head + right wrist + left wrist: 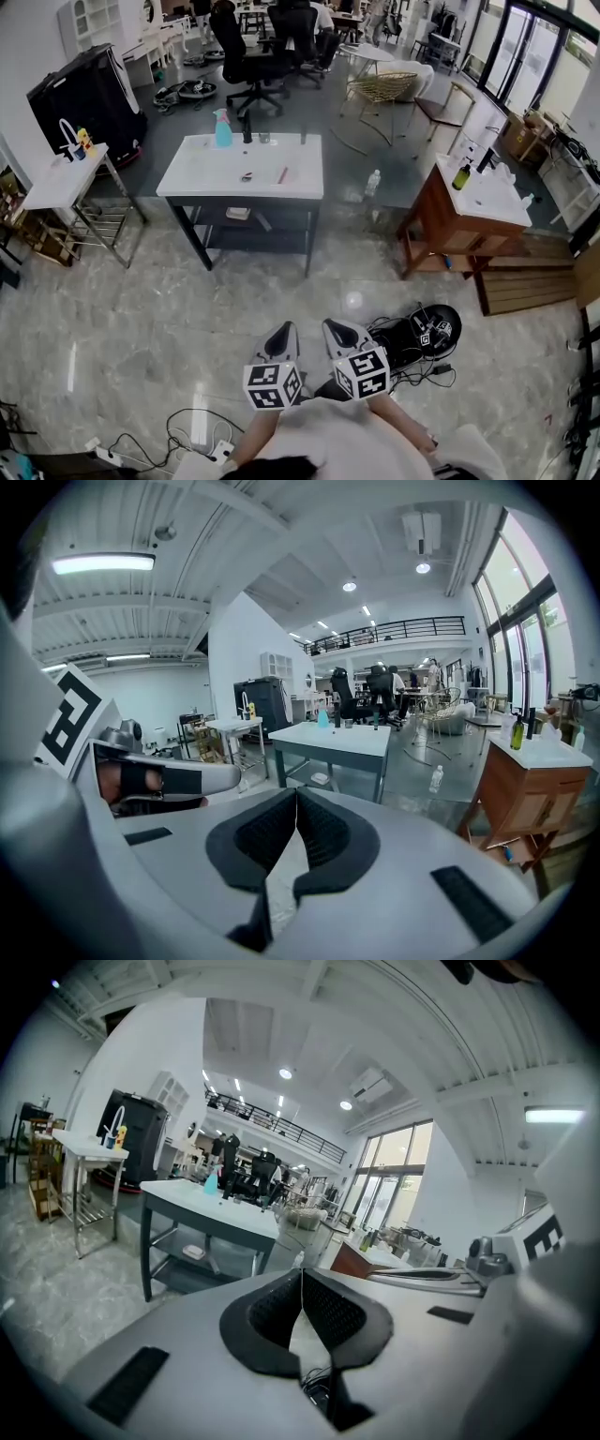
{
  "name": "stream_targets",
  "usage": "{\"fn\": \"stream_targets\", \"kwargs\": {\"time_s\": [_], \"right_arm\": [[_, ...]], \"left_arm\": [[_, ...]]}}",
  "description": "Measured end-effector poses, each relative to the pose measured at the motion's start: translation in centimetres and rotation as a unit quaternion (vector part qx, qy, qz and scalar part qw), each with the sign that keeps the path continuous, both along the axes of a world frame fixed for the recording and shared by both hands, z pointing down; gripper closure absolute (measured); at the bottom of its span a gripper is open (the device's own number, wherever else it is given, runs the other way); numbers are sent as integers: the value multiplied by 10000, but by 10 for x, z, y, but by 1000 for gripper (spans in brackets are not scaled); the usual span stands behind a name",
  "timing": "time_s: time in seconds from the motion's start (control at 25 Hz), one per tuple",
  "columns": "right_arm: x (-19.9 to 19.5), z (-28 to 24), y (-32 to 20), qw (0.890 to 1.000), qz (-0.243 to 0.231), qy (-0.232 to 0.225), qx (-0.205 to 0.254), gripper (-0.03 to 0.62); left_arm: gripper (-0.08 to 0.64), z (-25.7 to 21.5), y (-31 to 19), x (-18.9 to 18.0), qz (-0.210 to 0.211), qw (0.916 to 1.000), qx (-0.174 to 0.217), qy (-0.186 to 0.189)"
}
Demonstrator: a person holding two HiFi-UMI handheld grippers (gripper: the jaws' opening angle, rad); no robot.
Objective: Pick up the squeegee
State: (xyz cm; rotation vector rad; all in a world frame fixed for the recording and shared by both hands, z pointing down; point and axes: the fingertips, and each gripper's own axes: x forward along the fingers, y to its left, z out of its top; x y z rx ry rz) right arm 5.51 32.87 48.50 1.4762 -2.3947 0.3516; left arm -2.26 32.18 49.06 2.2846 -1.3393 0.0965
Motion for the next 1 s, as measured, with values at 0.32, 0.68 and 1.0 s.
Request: {"fn": "stream_targets", "kwargs": {"time_s": [0.32, 0.68, 1.0], "right_arm": [[-3, 10, -8, 9999, -79, -41, -72, 565], [-5, 6, -33, 9998, -155, 16, 127, 565], [1, 4, -76, 9994, -215, -83, 250, 565]], "left_arm": [[534, 0, -10, -2, -3, 10000, 9, -57], [534, 0, -32, -8, -143, 9999, 49, -64], [534, 6, -66, 0, -210, 9997, 34, -112]]}}
